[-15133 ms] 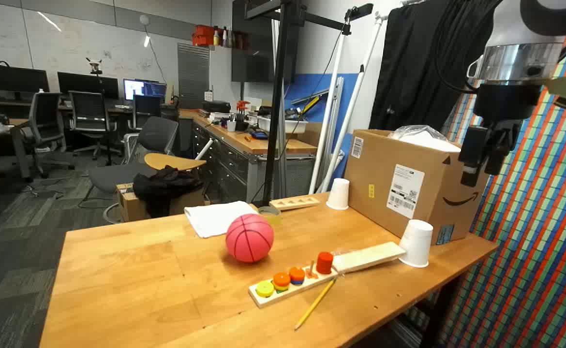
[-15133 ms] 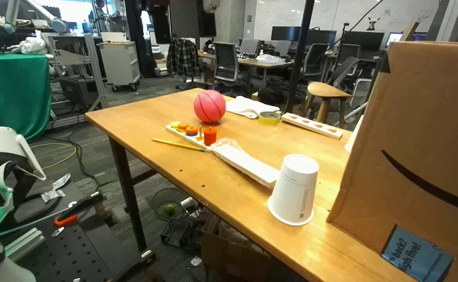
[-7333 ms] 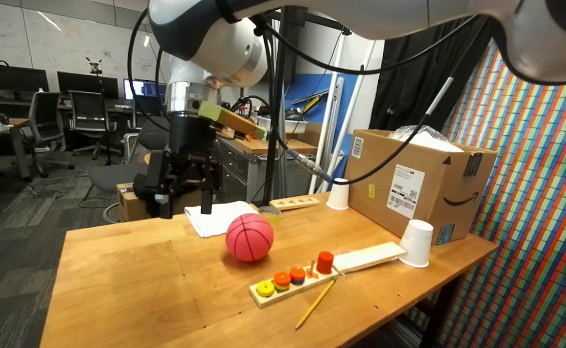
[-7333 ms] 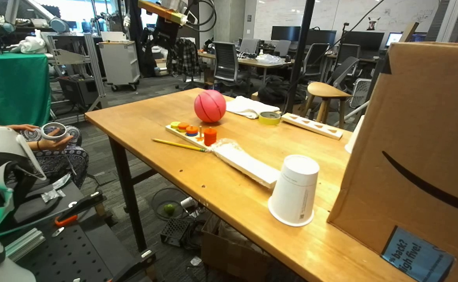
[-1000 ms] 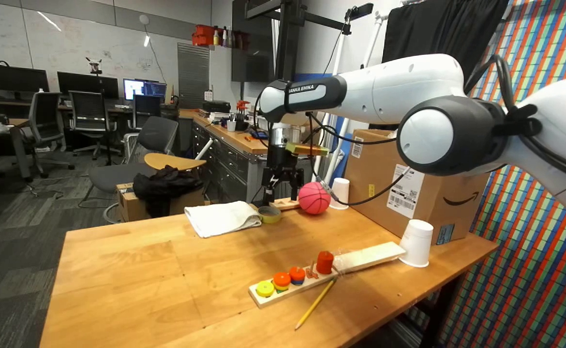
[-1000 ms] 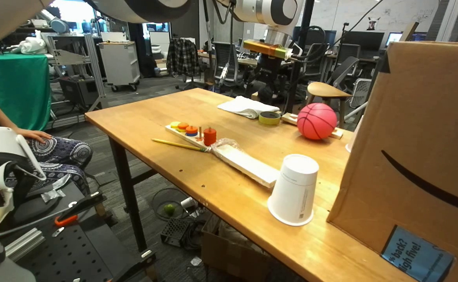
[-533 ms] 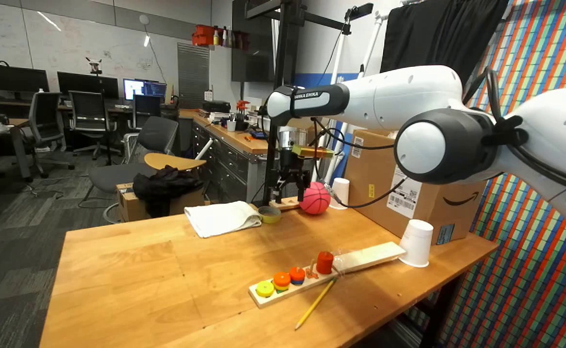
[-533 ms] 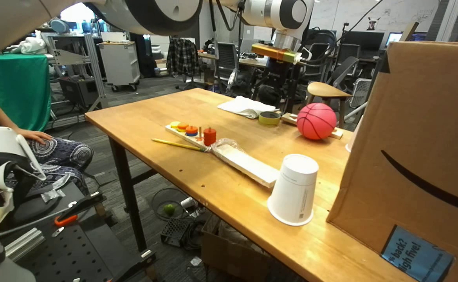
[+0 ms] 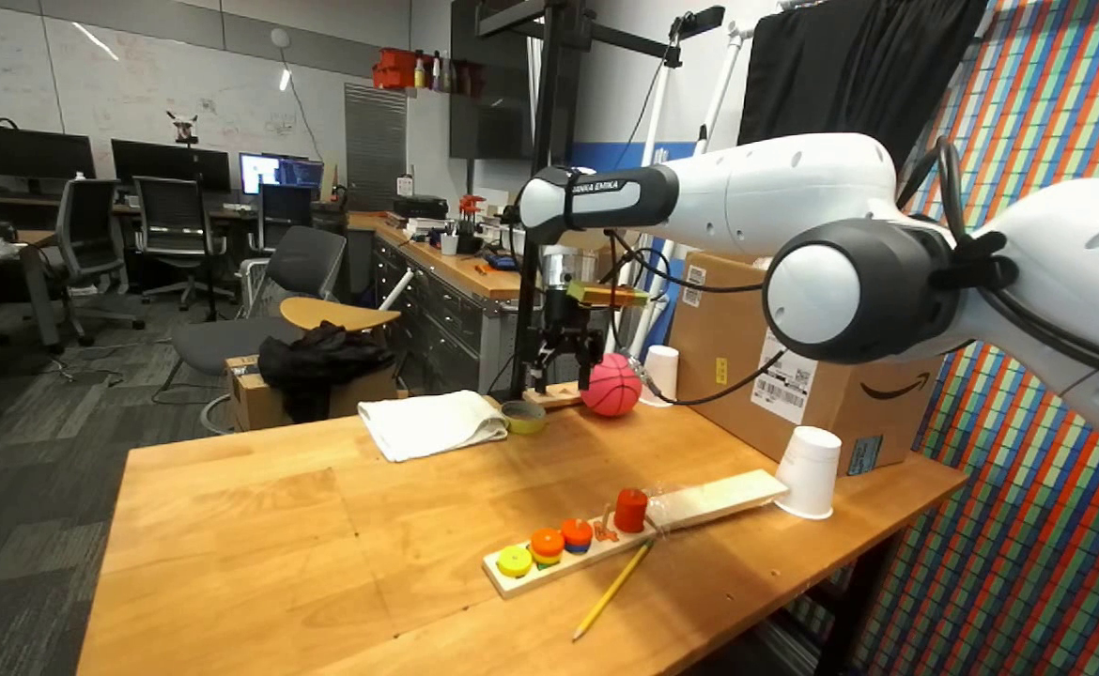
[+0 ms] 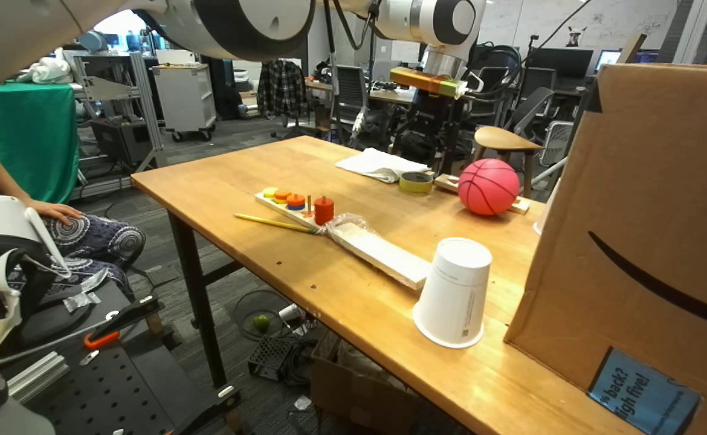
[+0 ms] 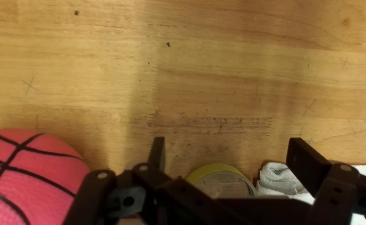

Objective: Move the ball

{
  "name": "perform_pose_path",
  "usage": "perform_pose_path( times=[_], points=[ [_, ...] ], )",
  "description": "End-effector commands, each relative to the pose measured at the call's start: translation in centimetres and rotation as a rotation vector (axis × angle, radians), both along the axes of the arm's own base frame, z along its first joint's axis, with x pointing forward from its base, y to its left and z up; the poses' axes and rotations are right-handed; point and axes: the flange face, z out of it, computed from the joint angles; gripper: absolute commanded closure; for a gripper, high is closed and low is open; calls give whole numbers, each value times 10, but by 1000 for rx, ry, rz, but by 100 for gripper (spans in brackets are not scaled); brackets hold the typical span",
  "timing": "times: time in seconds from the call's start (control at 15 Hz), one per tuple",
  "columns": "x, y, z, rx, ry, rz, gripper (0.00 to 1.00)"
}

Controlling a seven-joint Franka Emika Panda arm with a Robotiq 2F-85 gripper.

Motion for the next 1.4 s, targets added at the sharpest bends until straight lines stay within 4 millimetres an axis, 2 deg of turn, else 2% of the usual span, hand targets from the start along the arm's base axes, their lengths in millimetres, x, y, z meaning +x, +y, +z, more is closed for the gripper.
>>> perform_pose_path(
  times=[0.0,0.27,0.6,0.67,1.0,1.33],
  points=[
    [3,2,8,-20,-9,-14,0],
    [1,3,9,-23,-4,-36,0],
    [-1,18,10,6,14,-4,0],
    [-5,7,8,39,29,25,0],
    [-7,40,27,67,3,161,0],
    [-16,77,69,89,-36,387,0]
  ],
)
